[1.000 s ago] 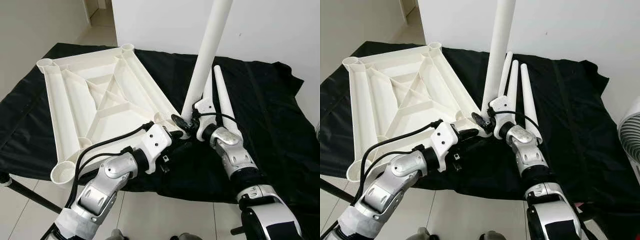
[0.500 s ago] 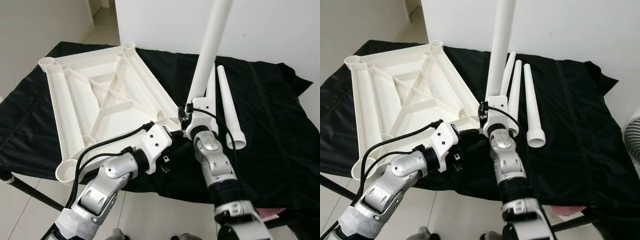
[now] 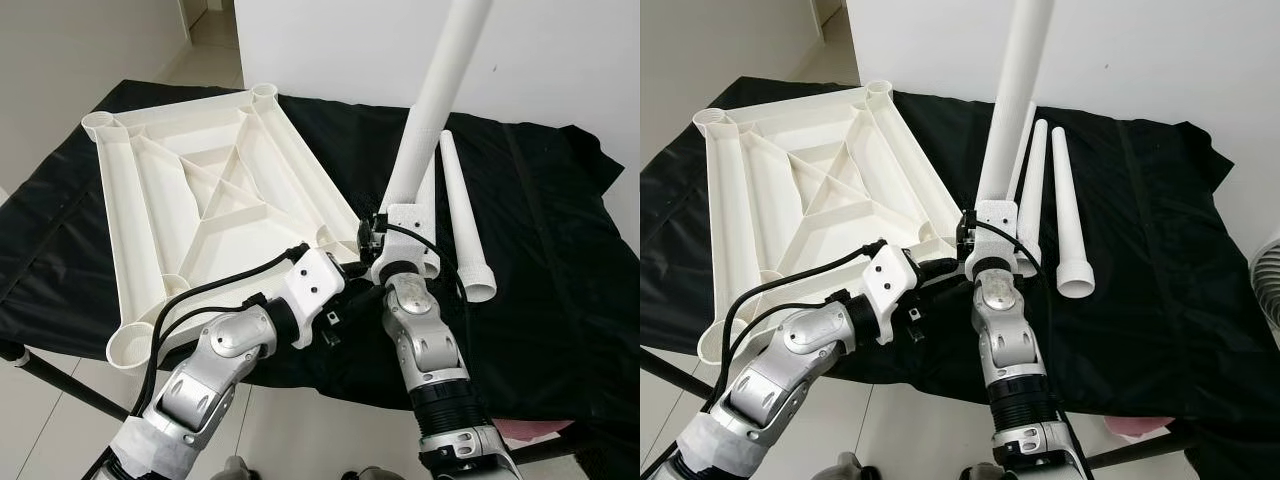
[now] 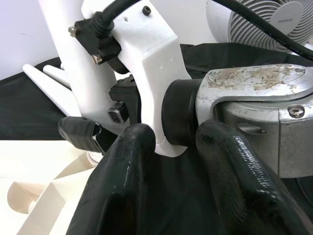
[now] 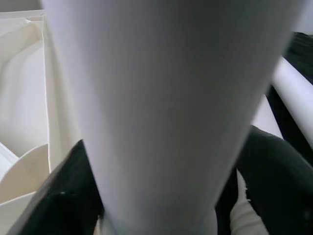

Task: Building children table

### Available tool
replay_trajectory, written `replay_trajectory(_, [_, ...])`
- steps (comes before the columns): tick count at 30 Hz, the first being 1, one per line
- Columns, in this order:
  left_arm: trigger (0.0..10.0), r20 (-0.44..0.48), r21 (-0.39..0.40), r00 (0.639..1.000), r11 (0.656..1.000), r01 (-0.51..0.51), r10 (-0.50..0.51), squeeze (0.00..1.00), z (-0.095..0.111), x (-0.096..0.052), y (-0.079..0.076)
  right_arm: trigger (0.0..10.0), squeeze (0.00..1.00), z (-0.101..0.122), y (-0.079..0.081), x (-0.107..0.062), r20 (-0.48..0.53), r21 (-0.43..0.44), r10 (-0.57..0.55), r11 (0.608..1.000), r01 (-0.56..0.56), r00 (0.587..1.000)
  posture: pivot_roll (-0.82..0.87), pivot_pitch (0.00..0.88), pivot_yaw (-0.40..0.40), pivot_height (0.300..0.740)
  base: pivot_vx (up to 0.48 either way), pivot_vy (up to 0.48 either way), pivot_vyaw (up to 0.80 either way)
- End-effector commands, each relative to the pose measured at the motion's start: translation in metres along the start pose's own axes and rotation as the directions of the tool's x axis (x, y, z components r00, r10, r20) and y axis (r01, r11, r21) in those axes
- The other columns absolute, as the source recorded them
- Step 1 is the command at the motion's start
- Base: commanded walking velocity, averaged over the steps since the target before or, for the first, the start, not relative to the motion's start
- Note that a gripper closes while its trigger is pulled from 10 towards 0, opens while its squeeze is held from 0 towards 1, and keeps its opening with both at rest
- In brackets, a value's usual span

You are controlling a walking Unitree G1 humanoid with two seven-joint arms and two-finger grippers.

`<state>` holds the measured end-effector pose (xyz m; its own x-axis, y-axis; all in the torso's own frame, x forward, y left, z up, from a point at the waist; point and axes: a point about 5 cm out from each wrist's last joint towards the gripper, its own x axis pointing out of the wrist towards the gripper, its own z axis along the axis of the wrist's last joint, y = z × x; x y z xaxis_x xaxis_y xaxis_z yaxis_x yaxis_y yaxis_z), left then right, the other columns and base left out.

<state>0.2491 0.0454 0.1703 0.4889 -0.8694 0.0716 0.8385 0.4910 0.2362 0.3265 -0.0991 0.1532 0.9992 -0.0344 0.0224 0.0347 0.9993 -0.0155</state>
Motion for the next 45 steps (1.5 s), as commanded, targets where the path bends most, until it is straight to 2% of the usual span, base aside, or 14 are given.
replay_trajectory(1, [10.0, -0.005, 0.008, 0.998, 0.998, 0.057, -0.057, 0.00, -0.002, 0.002, -0.005, 10.0, 1.00, -0.001, -0.005, 0.000, 0.014, 0.019, 0.038, 0.999, -0.038, 0.999, -0.05, 0.035, -0.009, 0.740, 0.000, 0.000, 0.00])
replay_trajectory(5, [10.0, -0.005, 0.008, 0.998, 0.998, 0.055, -0.055, 0.00, -0.002, 0.002, -0.005, 10.0, 1.00, 0.002, -0.004, 0.002, 0.027, 0.019, 0.131, 0.991, -0.131, 0.991, -0.05, 0.035, -0.009, 0.740, 0.000, 0.000, 0.00])
replay_trajectory(6, [10.0, -0.004, 0.009, 0.999, 0.998, 0.054, -0.054, 0.00, -0.002, 0.002, -0.005, 10.0, 0.67, 0.003, -0.003, 0.003, 0.026, 0.021, 0.190, 0.981, -0.191, 0.981, -0.05, 0.035, -0.009, 0.740, 0.000, 0.000, 0.00])
replay_trajectory(7, [10.0, -0.004, 0.009, 0.999, 0.998, 0.054, -0.054, 0.00, -0.002, 0.002, -0.005, 10.0, 0.67, 0.003, -0.003, 0.003, 0.026, 0.021, 0.190, 0.981, -0.191, 0.981, -0.05, 0.035, -0.009, 0.740, 0.000, 0.000, 0.00])
replay_trajectory(8, [10.0, -0.004, 0.008, 0.999, 0.998, 0.054, -0.054, 0.00, -0.002, 0.002, -0.005, 10.0, 0.00, 0.004, -0.003, 0.005, 0.027, 0.011, 0.241, 0.970, -0.241, 0.970, -0.05, 0.038, -0.008, 0.740, 0.000, 0.000, 0.00])
replay_trajectory(12, [10.0, -0.005, 0.009, 0.999, 0.998, 0.054, -0.054, 0.00, -0.002, 0.002, -0.005, 10.0, 0.00, 0.003, -0.004, 0.008, 0.017, -0.073, 0.431, 0.900, -0.429, 0.902, -0.05, 0.038, -0.008, 0.740, 0.000, 0.000, 0.00])
replay_trajectory(19, [10.0, -0.006, 0.008, 0.999, 0.999, 0.051, -0.051, 0.00, -0.001, 0.002, -0.004, 10.0, 0.00, 0.007, -0.012, 0.016, 0.016, -0.180, 0.572, 0.809, -0.560, 0.820, -0.05, 0.045, -0.004, 0.740, 0.000, 0.000, 0.00])
replay_trajectory(29, [10.0, -0.010, 0.012, 0.999, 0.999, 0.052, -0.052, 0.00, -0.001, 0.001, -0.003, 10.0, 0.00, 0.007, -0.013, 0.029, -0.009, -0.198, 0.647, 0.746, -0.636, 0.762, -0.04, 0.050, 0.003, 0.740, 0.000, 0.000, 0.00])
replay_trajectory(30, [10.0, -0.010, 0.012, 0.999, 0.999, 0.050, -0.050, 0.00, -0.001, 0.000, -0.002, 7.2, 0.00, 0.005, -0.014, 0.031, -0.022, -0.200, 0.654, 0.738, -0.645, 0.756, -0.04, 0.050, 0.003, 0.740, 0.000, 0.000, 0.00])
replay_trajectory(31, [10.0, -0.010, 0.012, 0.999, 0.999, 0.050, -0.050, 0.00, -0.001, 0.000, -0.002, 7.2, 0.00, 0.005, -0.014, 0.031, -0.022, -0.200, 0.654, 0.738, -0.645, 0.756, -0.04, 0.050, 0.003, 0.740, 0.000, 0.000, 0.00])
replay_trajectory(33, [10.0, -0.010, 0.013, 0.999, 0.999, 0.045, -0.045, 0.00, -0.001, 0.000, -0.002, 0.0, 0.00, 0.001, -0.016, 0.033, -0.040, -0.192, 0.665, 0.727, -0.659, 0.746, -0.03, 0.048, -0.001, 0.740, 0.000, 0.000, 0.00])
replay_trajectory(43, [10.0, -0.008, 0.016, 0.999, 0.999, 0.040, -0.040, 0.00, 0.000, 0.000, -0.001, 0.0, 0.00, -0.006, -0.020, 0.034, -0.053, -0.150, 0.668, 0.730, -0.667, 0.742, -0.03, 0.047, -0.002, 0.740, 0.000, 0.000, 0.00])
replay_trajectory(44, [10.0, -0.007, 0.016, 0.999, 0.999, 0.041, -0.041, 0.00, 0.000, 0.000, -0.001, 10.0, 0.00, -0.006, -0.020, 0.036, -0.049, -0.141, 0.653, 0.744, -0.653, 0.756, -0.03, 0.047, -0.002, 0.740, 0.000, 0.000, 0.00])
replay_trajectory(45, [10.0, -0.007, 0.016, 0.999, 0.999, 0.042, -0.042, 0.00, 0.000, 0.000, -0.001, 10.0, 0.00, -0.005, -0.021, 0.036, -0.046, -0.134, 0.637, 0.759, -0.637, 0.769, -0.03, 0.047, -0.002, 0.740, 0.000, 0.000, 0.00])
